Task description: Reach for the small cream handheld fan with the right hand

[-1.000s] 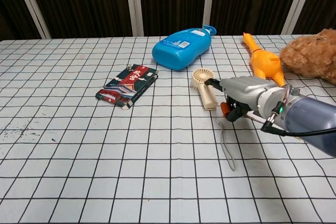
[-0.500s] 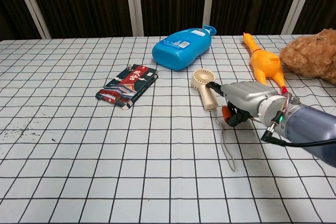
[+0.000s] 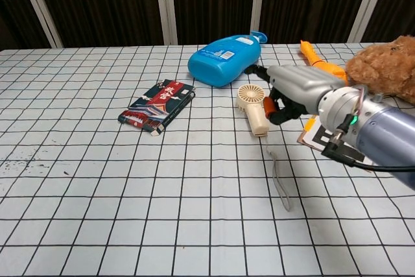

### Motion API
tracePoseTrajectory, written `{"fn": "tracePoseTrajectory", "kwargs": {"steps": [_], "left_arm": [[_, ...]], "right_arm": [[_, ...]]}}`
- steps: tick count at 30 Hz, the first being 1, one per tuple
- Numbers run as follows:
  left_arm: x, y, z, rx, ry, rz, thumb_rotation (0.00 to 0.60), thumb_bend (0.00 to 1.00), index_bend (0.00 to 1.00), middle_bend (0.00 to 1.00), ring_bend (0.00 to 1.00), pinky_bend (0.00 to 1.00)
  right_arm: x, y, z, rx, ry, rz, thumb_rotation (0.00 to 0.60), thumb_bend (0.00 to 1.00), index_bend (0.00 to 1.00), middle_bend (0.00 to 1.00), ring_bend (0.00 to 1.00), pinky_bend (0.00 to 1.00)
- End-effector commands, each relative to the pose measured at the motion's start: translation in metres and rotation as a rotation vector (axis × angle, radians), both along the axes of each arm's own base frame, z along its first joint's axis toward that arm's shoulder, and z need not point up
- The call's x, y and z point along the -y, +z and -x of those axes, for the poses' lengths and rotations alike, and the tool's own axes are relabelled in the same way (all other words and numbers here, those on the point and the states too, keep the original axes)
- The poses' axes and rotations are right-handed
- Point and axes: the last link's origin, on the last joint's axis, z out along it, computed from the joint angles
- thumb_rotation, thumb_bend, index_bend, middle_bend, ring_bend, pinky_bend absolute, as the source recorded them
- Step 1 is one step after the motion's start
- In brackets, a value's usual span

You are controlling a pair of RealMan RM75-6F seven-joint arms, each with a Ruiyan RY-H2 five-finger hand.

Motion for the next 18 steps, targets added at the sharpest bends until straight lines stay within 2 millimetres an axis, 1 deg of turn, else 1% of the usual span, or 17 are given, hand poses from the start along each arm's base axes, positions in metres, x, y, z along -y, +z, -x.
{"fn": "tracePoseTrajectory", "kwargs": {"steps": [1,2,4,5,6,7,10,11,14,15,18], "left_arm": [[0.001,0.0,0.0,-0.003,-0.002,-0.002,0.6,0.09,0.0,0.0,0.0,0.0],[0.001,0.0,0.0,-0.004,-0.002,-0.003,0.6,0.09,0.0,0.0,0.0,0.0],[0.002,0.0,0.0,-0.005,-0.001,-0.006,0.6,0.09,0.0,0.0,0.0,0.0],[0.002,0.001,0.0,-0.007,-0.001,-0.008,0.6,0.09,0.0,0.0,0.0,0.0],[0.003,0.001,0.001,-0.01,-0.001,-0.009,0.6,0.09,0.0,0.0,0.0,0.0],[0.003,0.0,0.0,-0.011,-0.001,-0.009,0.6,0.09,0.0,0.0,0.0,0.0],[0.004,0.0,0.0,-0.022,-0.002,-0.009,0.6,0.09,0.0,0.0,0.0,0.0],[0.004,-0.001,0.0,-0.026,-0.005,-0.009,0.6,0.09,0.0,0.0,0.0,0.0],[0.003,-0.002,0.0,-0.039,-0.01,-0.017,0.6,0.09,0.0,0.0,0.0,0.0],[0.003,-0.003,0.001,-0.05,-0.01,-0.019,0.6,0.09,0.0,0.0,0.0,0.0],[0.004,-0.005,0.001,-0.067,-0.009,-0.023,0.6,0.09,0.0,0.0,0.0,0.0]], "right_arm": [[-0.013,0.031,0.009,0.011,0.05,0.062,0.6,0.74,0.0,0.57,0.6,0.57],[-0.018,0.038,0.015,-0.004,0.061,0.074,0.6,0.72,0.0,0.52,0.54,0.51],[-0.03,0.057,0.032,-0.039,0.07,0.093,0.6,0.66,0.0,0.38,0.37,0.34],[-0.035,0.065,0.04,-0.055,0.066,0.099,0.6,0.64,0.0,0.34,0.32,0.29],[-0.044,0.078,0.054,-0.083,0.054,0.11,0.6,0.6,0.0,0.29,0.24,0.22],[-0.05,0.085,0.062,-0.097,0.049,0.115,0.6,0.58,0.0,0.24,0.18,0.17],[-0.068,0.111,0.089,-0.15,0.023,0.146,0.6,0.53,0.0,0.15,0.05,0.08],[-0.078,0.123,0.103,-0.167,-0.002,0.164,0.6,0.52,0.0,0.13,0.03,0.07],[-0.099,0.142,0.128,-0.167,-0.063,0.175,0.6,0.49,0.0,0.05,0.0,0.03],[-0.108,0.152,0.138,-0.165,-0.086,0.184,0.6,0.48,0.0,0.02,0.0,0.01],[-0.125,0.17,0.156,-0.17,-0.101,0.22,0.6,0.47,0.0,0.0,0.0,0.0]]}}
